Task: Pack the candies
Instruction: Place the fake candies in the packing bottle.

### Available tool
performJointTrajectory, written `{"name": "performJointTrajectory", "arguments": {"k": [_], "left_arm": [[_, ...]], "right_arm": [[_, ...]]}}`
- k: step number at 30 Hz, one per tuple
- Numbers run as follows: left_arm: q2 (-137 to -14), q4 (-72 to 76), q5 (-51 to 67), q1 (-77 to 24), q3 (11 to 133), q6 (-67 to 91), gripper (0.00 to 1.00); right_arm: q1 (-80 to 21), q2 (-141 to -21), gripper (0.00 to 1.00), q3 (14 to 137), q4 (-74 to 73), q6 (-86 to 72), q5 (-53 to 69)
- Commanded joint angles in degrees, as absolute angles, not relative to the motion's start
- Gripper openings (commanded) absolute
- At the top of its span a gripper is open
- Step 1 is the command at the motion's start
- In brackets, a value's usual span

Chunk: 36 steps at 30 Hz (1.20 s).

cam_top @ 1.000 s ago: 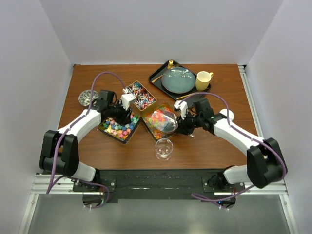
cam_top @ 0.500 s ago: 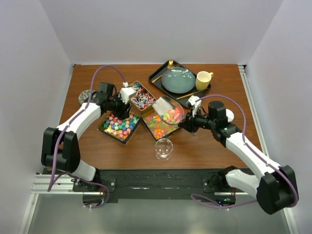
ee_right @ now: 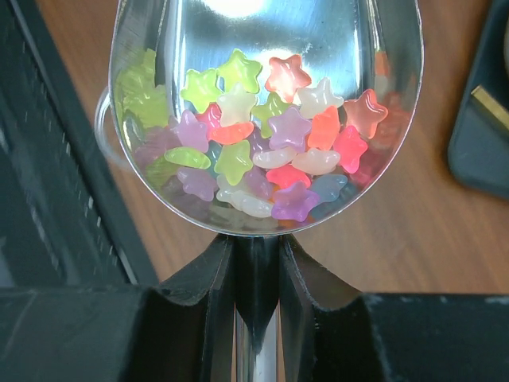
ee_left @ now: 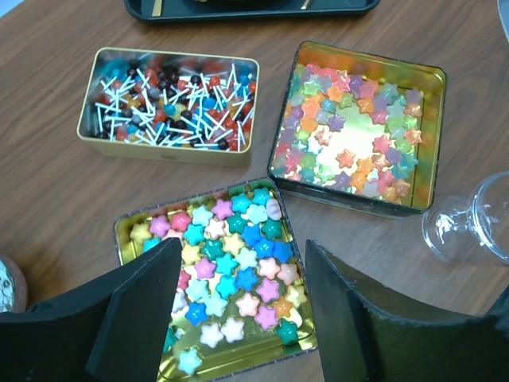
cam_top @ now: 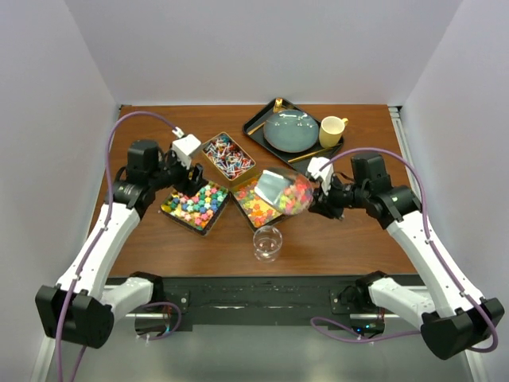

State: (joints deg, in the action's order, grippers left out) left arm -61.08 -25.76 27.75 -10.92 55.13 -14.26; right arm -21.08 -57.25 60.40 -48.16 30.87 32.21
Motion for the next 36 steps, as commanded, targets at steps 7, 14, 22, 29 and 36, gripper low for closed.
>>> {"name": "performJointTrajectory", "arguments": {"k": [7,14,22,29,36], "left_arm": [[-54.67,-21.72,30.41,-5.02,47.73,-7.3,0.7],[-52.38,-18.55,31.64,-0.27,44.74,-5.28,0.7],[-51.42,-18.63,31.82,0.0,42.8,-5.98,0.7],[-51.24,-17.75,31.55,0.0,42.36,-5.8,0.7],[-50.89,-17.14,31.46,0.0,41.66,-5.71,0.7]], "right_arm": [[-21.01,-54.76,0.0,63.98,-63.28,49.56,22.6],[-21.01,-56.16,0.0,67.23,-65.39,55.98,18.46],[-22.32,-57.92,0.0,70.31,-68.03,57.66,19.34],[-28.02,-59.59,0.0,70.31,-68.64,56.95,16.09],[-32.43,-61.61,0.0,70.84,-67.59,55.2,12.05]]}}
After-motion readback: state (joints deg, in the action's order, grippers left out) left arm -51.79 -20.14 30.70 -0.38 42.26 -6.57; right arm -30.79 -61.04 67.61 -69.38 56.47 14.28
